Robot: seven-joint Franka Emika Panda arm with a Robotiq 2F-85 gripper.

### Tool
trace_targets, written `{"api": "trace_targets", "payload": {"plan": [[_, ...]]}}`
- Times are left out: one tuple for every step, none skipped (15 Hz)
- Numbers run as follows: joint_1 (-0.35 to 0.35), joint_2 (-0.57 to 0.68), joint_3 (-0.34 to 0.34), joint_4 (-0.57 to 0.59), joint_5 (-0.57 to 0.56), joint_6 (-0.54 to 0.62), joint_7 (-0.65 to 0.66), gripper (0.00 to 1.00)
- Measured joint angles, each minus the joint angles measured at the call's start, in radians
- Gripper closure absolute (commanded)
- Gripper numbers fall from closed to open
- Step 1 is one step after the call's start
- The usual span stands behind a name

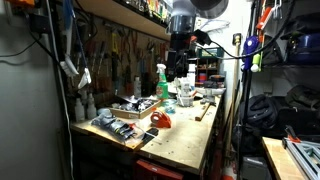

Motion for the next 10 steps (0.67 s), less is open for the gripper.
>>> {"api": "trace_targets", "payload": {"plan": [[-0.020, 0.022, -0.002, -0.012, -0.052, 0.070, 0.028, 0.00], [-0.046, 0.042, -0.006, -0.025, -0.110, 0.137, 0.065, 0.00], [-0.074, 0.061, -0.013, -0.032, -0.167, 0.186, 0.108, 0.00], [-0.103, 0.076, -0.023, -0.034, -0.222, 0.206, 0.154, 0.00], [-0.131, 0.087, -0.033, -0.035, -0.271, 0.207, 0.202, 0.00], [-0.156, 0.093, -0.042, -0.036, -0.315, 0.202, 0.250, 0.00], [-0.175, 0.096, -0.049, -0.037, -0.352, 0.187, 0.298, 0.00], [-0.186, 0.097, -0.053, -0.038, -0.367, 0.153, 0.339, 0.00], [-0.189, 0.097, -0.055, -0.039, -0.368, 0.105, 0.369, 0.00], [-0.189, 0.097, -0.054, -0.039, -0.368, 0.072, 0.390, 0.00]]}}
